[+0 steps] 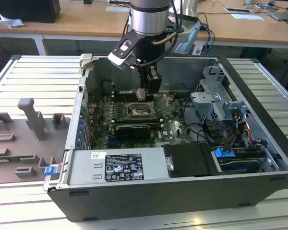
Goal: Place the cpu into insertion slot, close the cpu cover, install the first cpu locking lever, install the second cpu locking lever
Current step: 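Place the cpu into insertion slot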
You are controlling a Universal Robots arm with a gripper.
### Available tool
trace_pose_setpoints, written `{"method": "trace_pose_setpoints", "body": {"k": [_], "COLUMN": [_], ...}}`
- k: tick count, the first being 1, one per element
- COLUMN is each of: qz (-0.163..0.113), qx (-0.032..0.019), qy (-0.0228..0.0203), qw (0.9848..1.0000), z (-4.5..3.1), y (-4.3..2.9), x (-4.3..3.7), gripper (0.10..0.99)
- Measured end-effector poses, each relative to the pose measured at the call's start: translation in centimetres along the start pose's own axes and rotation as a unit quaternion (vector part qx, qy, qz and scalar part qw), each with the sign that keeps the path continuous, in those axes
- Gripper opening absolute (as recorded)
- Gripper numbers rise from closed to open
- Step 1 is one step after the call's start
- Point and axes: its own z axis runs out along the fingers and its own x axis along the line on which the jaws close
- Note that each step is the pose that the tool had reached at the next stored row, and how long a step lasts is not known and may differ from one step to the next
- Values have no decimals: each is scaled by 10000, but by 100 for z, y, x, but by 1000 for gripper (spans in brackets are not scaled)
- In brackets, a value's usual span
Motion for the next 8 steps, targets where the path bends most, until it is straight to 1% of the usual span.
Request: {"method": "trace_pose_setpoints", "body": {"k": [3,8], "qz": [158,276], "qx": [2,4], "qy": [-8,-14], "qw": [9999,9996], "z": [13,31], "y": [-1,-2], "x": [0,1], "gripper": [541,541]}}
